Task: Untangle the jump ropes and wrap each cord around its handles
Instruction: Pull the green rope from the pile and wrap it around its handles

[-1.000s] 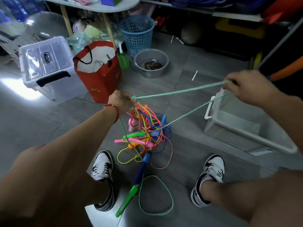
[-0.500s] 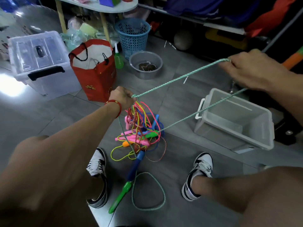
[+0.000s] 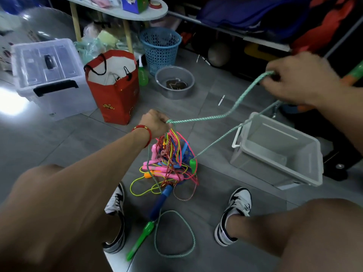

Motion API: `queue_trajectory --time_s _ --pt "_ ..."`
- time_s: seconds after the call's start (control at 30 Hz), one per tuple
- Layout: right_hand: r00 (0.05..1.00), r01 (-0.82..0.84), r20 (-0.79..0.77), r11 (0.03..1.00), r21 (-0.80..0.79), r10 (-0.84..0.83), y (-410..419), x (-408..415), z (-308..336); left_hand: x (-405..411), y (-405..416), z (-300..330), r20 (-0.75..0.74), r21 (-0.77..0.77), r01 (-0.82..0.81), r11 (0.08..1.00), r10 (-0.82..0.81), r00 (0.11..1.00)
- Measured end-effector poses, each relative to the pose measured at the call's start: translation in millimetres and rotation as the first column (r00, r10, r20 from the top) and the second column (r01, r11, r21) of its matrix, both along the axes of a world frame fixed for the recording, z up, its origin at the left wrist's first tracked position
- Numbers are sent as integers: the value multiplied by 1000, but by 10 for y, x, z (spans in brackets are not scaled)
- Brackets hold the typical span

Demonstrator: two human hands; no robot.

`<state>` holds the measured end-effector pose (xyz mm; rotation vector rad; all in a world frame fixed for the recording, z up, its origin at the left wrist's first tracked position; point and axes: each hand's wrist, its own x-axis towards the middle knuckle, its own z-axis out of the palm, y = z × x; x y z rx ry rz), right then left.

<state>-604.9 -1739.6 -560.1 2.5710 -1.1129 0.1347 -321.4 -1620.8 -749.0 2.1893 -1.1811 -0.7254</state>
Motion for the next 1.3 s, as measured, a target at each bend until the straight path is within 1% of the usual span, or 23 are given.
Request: queue_trajectory --time_s 0.07,0.1,0.17,0.23,0.3,0.37,0.4,0.43,0.47,0.5,0.53,0.57,0.6,0.63,0.67,0.73,0.8,0.9,1.03,1.1,1.13,1.23,1.3 --pt "998 54 19 980 191 -58 -16 32 -143 -22 -27 10 -28 -20 18 1000 -18 999" --pt "996 82 3 969 233 -85 -32 35 -220 -28 -48 17 -30 -35 30 999 -31 999" --pt "991 107 -100 981 163 -92 -72 23 -335 -35 -90 41 -15 -66 47 997 -48 999" --pt "960 92 -270 993 77 -68 -90 -9 -389 -30 -133 58 -19 -87 43 995 -45 999" --pt "855 106 -513 994 35 -74 -81 -69 -418 4 -179 57 -50 -101 22 995 -28 998" --pt "673 163 -731 987 -6 -116 -55 -172 -479 53 -192 53 -22 -94 10 996 -12 1000" --pt "618 197 -775 980 -12 -134 -47 -241 -524 69 -194 48 3 -88 13 996 -13 1000" --pt "628 232 -765 973 11 -141 -57 -316 -590 73 -196 39 22 -85 16 996 -14 1000" --pt "706 285 -690 956 74 -158 -67 -383 -656 61 -193 36 34 -82 20 996 -17 999" --pt "815 352 -545 915 197 -196 -81 -443 -727 38 -196 20 34 -71 25 997 -23 999" --pt "902 382 -351 844 376 -252 -76 -479 -787 6 -194 10 27 -59 30 998 -28 999" --pt "938 335 -121 765 550 -324 -60 -494 -842 -22 -196 -3 15 -46 28 999 -27 1000" --pt "900 224 120 681 697 -419 -16 -488 -875 -53 -194 -10 9 -38 27 999 -26 1000" --pt "794 60 318 587 807 -518 47 -461 -888 -75 -191 -13 8 -34 24 999 -24 1000" --pt "656 -130 436 477 869 -616 119 -421 -880 -92 -186 -11 12 -31 24 999 -23 1000" --pt "438 -446 474 274 852 -764 232 -362 -826 -115 -164 -11 11 -37 18 999 -18 1000" --pt "336 -593 450 185 784 -828 318 -338 -722 -134 -139 -19 -3 -36 17 999 -17 1000" --pt "245 -669 455 190 718 -856 359 -342 -618 -143 -99 -36 -11 -44 21 999 -22 1000" --pt "185 -607 407 222 763 -894 297 -288 -433 -141 -61 -23 -37 -59 41 997 -43 998" --pt "231 -551 378 200 810 -896 270 -250 -321 -136 -69 -31 -78 -70 55 996 -60 995" --pt "275 -500 400 225 836 -874 257 -228 -275 -132 -76 -38 -93 -72 53 996 -59 994" --pt "376 -288 481 394 873 -792 242 -168 -198 -158 -94 -54 -99 -61 41 997 -47 994" --pt "465 -115 525 539 835 -713 209 -161 -169 -186 -93 -37 -58 -61 45 997 -49 997"
